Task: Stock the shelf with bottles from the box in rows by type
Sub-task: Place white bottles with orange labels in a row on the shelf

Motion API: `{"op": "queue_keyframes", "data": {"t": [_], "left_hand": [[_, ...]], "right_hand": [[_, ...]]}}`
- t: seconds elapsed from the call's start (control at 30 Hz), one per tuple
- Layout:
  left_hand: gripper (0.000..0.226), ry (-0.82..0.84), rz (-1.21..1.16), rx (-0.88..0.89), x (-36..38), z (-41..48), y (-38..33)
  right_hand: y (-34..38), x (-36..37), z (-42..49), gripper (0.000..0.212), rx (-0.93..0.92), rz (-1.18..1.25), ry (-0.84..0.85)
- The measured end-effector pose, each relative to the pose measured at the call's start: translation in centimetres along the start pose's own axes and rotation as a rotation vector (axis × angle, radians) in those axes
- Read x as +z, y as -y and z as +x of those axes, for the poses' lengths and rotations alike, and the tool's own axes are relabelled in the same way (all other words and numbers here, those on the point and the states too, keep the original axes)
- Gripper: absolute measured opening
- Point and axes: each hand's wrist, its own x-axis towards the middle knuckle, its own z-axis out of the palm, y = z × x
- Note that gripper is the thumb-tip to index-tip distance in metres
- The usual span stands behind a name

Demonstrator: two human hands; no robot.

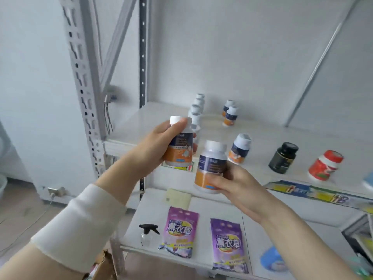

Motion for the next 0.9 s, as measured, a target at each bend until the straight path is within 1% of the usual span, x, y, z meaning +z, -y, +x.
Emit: {"op": "queue_keyframes", "data": {"t": [0.1,0.2,0.27,0.3,0.37,0.43,0.47,0.5,0.57,0.6,0.73,0.9], "left_hand": [[0.024,0.020,0.043,0.016,5.0,3.3,-0.4],[0.023,0.045,0.091,0.030,8.5,6.6,-0.6],[0.019,0.062,0.144,0.049,10.0,9.1,-0.9],[0.018,0.062,0.172,0.056,10.5,10.5,-1.1],[0.025,0.065,0.232,0.065,11.4,13.5,-1.3],[0.042,0.071,0.321,0.058,11.9,16.4,-1.2],[0.047,0.076,0.361,0.053,12.1,17.9,-1.1],[0.044,0.084,0.392,0.049,12.2,19.3,-0.9],[0.032,0.099,0.456,0.034,12.2,22.0,-0.3],[0.031,0.104,0.507,0.026,12.1,23.3,0.0],[0.047,0.148,0.763,0.029,11.6,27.6,1.5],[0.047,0.230,1.085,-0.017,11.1,31.2,3.4]], "right_hand": [[1.6,-5.5,-0.6,0.042,-0.054,-0.043,-0.038],[3.0,-10.1,-0.1,0.043,-0.083,-0.117,-0.097],[4.0,-12.6,0.8,0.032,-0.101,-0.140,-0.172],[4.6,-13.7,1.5,0.030,-0.120,-0.147,-0.211],[5.6,-15.6,3.2,0.035,-0.142,-0.169,-0.294],[5.9,-17.1,5.4,0.046,-0.128,-0.209,-0.379],[5.9,-17.7,6.4,0.051,-0.118,-0.231,-0.415],[5.8,-18.2,7.5,0.054,-0.104,-0.252,-0.440],[5.4,-19.0,9.2,0.059,-0.075,-0.275,-0.450],[5.1,-19.1,10.0,0.060,-0.056,-0.294,-0.444],[3.6,-19.6,13.8,0.064,0.052,-0.476,-0.401],[1.9,-19.2,17.3,0.064,0.159,-0.644,-0.319]]}}
